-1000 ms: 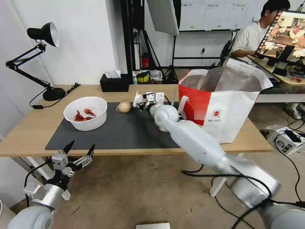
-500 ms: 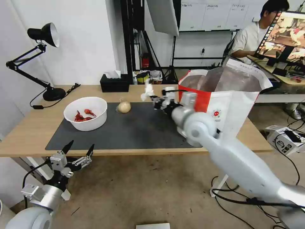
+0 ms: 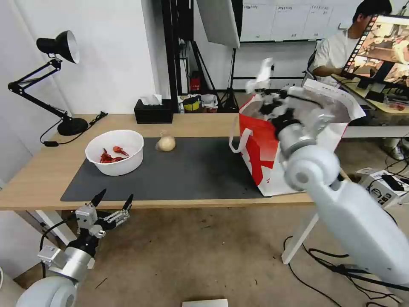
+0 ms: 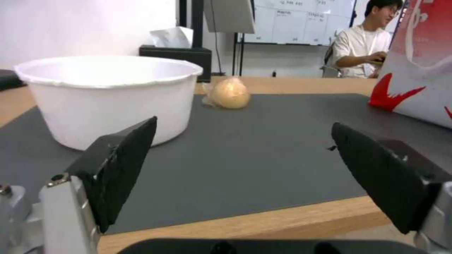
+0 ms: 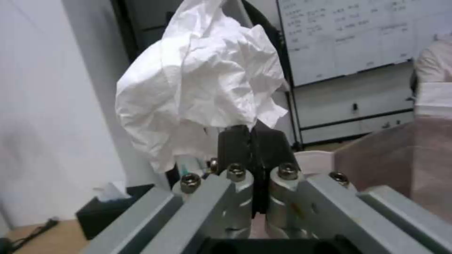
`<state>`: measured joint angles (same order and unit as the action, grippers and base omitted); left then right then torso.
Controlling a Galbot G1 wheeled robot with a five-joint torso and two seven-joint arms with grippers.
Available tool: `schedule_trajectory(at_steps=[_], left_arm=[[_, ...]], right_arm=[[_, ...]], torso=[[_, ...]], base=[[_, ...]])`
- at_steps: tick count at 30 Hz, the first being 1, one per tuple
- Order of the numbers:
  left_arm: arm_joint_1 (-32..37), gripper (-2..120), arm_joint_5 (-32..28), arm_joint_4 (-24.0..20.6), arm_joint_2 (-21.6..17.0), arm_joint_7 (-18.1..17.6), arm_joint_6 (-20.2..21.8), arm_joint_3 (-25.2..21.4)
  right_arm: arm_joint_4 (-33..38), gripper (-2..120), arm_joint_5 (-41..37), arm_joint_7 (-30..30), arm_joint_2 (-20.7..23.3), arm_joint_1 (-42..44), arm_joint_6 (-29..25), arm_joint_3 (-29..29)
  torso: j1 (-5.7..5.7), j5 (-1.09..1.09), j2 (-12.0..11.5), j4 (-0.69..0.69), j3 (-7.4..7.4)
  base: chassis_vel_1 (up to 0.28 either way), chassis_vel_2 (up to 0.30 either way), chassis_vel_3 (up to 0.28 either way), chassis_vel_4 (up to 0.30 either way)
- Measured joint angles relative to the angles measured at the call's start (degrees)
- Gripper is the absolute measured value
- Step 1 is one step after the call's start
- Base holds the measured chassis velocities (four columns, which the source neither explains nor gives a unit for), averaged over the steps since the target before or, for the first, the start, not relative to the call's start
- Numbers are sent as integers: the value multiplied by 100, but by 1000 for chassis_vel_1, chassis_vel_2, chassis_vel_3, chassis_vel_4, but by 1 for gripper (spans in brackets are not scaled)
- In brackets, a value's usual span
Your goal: Pick up the trash from the table and place it into the takeout bag.
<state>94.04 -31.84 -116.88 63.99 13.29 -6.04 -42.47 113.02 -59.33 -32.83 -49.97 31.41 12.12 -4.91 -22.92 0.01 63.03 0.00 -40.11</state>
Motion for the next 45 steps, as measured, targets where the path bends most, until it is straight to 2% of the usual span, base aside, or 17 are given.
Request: schedule_trajectory(at_steps=[6, 8, 11, 12, 16, 19, 20, 23, 24, 26, 27, 29, 30, 33, 40, 43, 45], left_arm=[[-54, 100, -1, 14, 6, -6, 6, 91], [-60, 100, -1, 15, 6, -8, 6, 99], [-62, 100, 1, 15, -18, -8, 7, 103], [-62, 100, 1, 15, -18, -8, 7, 103], [-49, 100, 20, 11, -50, 41, 7, 97], [-51, 100, 21, 11, -51, 43, 7, 97], [-51, 100, 21, 11, -51, 43, 7, 97], [-55, 100, 21, 11, -42, 40, 7, 109], [-55, 100, 21, 11, -42, 40, 7, 109], [-55, 100, 21, 11, -39, 33, 7, 111], [-55, 100, 21, 11, -39, 33, 7, 111], [-55, 100, 21, 9, -35, 27, 7, 111], [-55, 100, 21, 9, -35, 27, 7, 111], [-46, 100, 25, 6, -11, 22, 6, 111], [-26, 100, 28, -43, 1, 16, 4, 91], [7, 100, 7, -102, -11, 12, 4, 17], [11, 100, 5, -109, -11, 12, 4, 11]], right_arm=[[-93, 0, -126, -183, 235, 12, 341, -76], [-104, 4, -130, -216, 263, 17, 413, -78], [-141, 21, -171, -272, 339, 5, 630, -97], [-141, 21, -171, -272, 339, 5, 630, -97], [-151, 34, -284, -299, 385, -56, 734, -98], [-168, 47, -346, -320, 423, -92, 772, -88], [-168, 47, -346, -320, 423, -92, 772, -88], [-168, 64, -383, -345, 476, -108, 794, -71], [-168, 64, -383, -345, 476, -108, 794, -71], [-168, 76, -405, -348, 534, -122, 821, -71], [-168, 76, -405, -348, 534, -122, 821, -71], [-155, 85, -495, -344, 608, -145, 846, -73], [-155, 85, -495, -344, 608, -145, 846, -73], [-129, 98, -578, -318, 669, -160, 867, -90], [-87, 100, -638, -212, 680, -108, 873, -116], [34, 100, -977, 274, 661, -98, 627, -131], [52, 100, -1008, 327, 660, -98, 601, -131]], torso=[[0, 0, 0, 0, 0], [0, 0, -1, 0, 0], [0, 0, 0, 0, 0], [0, 0, 0, 0, 0], [0, -1, 0, 1, 0], [0, -1, 0, 0, 0], [0, -1, 0, 0, 0], [0, -1, 0, 1, 0], [0, -1, 0, 1, 0], [0, 0, 0, 1, 0], [0, 0, 0, 1, 0], [0, -1, 0, 0, 0], [0, -1, 0, 0, 0], [0, -1, 0, 0, 0], [0, -1, 0, 0, 0], [-1, -1, 0, 0, 0], [0, 0, 0, 1, 0]], base=[[0, 0, 0, 0], [0, 0, 0, 0], [0, 0, 0, 0], [0, 0, 0, 0], [0, 0, 0, 0], [0, 0, 0, 0], [0, 0, 0, 0], [0, 0, 0, 0], [0, 0, 0, 0], [0, 0, 0, 0], [0, 0, 0, 0], [0, 0, 0, 0], [0, 0, 0, 0], [0, 0, 0, 0], [0, 0, 0, 0], [0, 0, 0, 0], [0, 0, 0, 0]])
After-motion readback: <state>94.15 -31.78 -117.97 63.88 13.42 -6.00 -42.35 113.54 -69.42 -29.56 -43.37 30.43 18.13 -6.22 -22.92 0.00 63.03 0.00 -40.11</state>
